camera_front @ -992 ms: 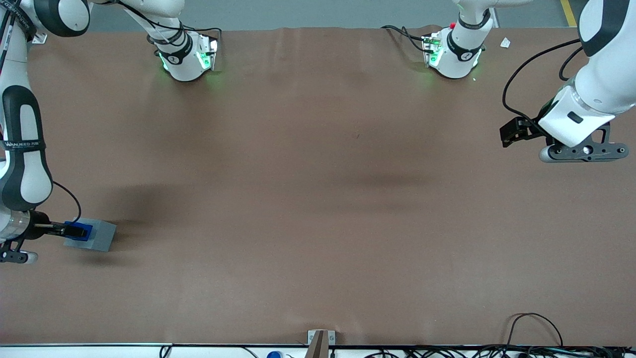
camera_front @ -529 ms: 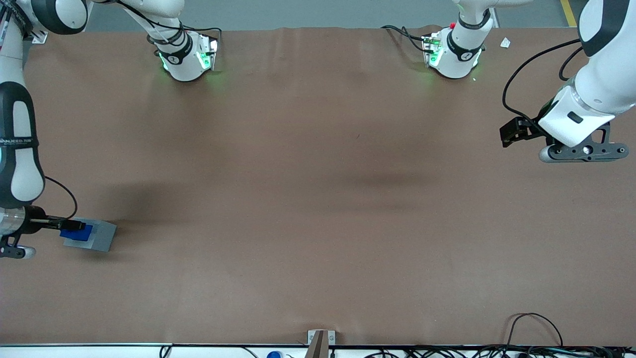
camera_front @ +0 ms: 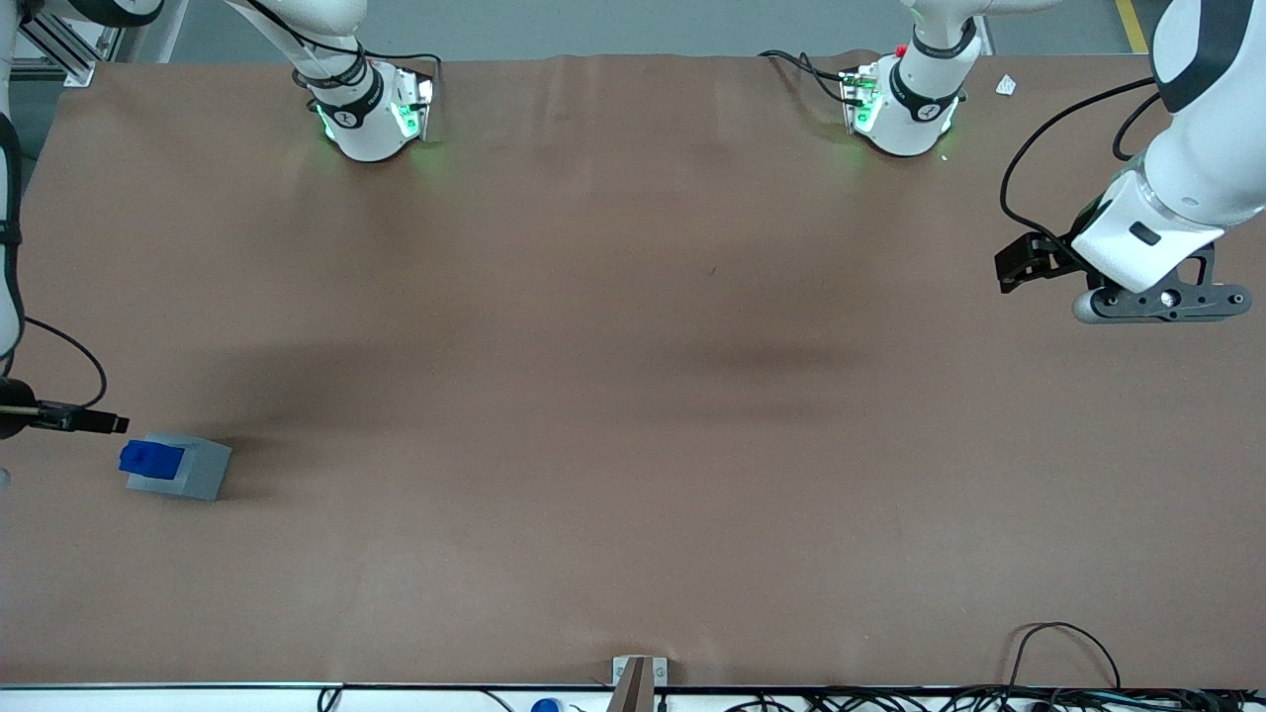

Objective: Insert blue part into gray base with right arm

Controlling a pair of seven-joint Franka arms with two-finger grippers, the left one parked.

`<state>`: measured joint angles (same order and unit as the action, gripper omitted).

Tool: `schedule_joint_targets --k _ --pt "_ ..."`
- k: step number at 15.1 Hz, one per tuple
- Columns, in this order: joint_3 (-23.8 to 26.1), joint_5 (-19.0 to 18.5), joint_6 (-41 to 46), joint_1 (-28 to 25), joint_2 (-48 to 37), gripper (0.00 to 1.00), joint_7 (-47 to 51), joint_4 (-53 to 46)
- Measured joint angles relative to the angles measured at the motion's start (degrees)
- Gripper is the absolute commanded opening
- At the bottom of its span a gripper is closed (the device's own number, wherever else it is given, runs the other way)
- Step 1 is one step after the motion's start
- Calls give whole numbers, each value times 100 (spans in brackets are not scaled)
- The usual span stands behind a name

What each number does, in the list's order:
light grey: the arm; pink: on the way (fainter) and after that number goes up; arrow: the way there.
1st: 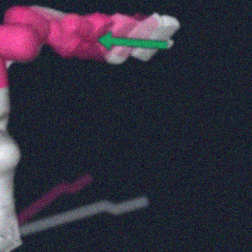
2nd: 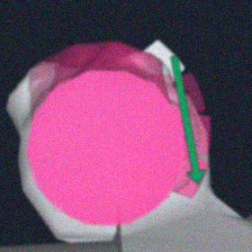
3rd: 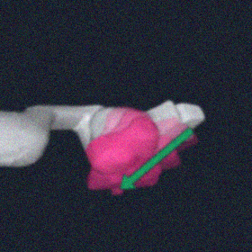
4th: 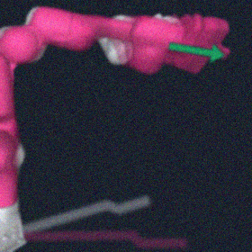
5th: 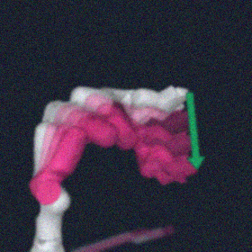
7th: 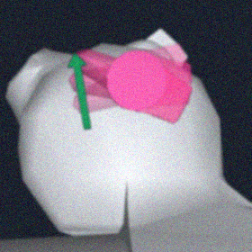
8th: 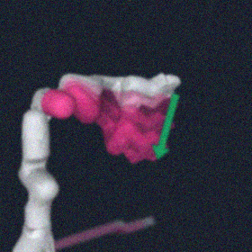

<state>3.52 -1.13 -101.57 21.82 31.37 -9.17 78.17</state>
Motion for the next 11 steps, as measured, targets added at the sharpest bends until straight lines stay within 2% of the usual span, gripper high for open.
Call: schedule_joint_targets --k 6,11 --pt "89 8 1390 -131 -1152 100 -1 -60" --pt "117 18 2133 -694 -2035 100 3 -67"
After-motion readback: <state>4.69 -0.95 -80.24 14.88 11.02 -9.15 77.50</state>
